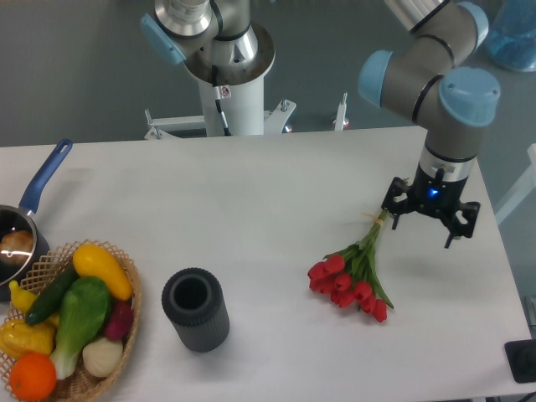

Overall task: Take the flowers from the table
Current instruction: 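Move the open gripper over the green tulip stems and lower it, then close the gripper around the tulip stems just below the blooms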

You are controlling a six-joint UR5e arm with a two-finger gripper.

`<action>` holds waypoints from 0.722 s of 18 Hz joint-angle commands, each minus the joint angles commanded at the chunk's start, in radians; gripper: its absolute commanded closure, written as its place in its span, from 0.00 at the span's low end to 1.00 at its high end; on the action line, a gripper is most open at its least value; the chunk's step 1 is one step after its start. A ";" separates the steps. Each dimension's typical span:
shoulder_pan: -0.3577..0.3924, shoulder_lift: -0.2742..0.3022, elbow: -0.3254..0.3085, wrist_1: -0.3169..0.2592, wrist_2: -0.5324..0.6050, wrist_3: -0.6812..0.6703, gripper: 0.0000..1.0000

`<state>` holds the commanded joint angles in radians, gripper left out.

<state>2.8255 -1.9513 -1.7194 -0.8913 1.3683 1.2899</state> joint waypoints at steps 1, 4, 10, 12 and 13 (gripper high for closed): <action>0.006 0.008 -0.012 -0.001 0.002 0.044 0.00; 0.014 0.018 -0.055 -0.006 0.002 0.098 0.00; -0.049 -0.075 -0.092 0.002 -0.038 0.091 0.00; -0.055 -0.089 -0.091 0.000 -0.038 0.091 0.00; -0.061 -0.092 -0.092 0.000 -0.038 0.089 0.00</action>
<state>2.7643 -2.0432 -1.8116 -0.8912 1.3300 1.3791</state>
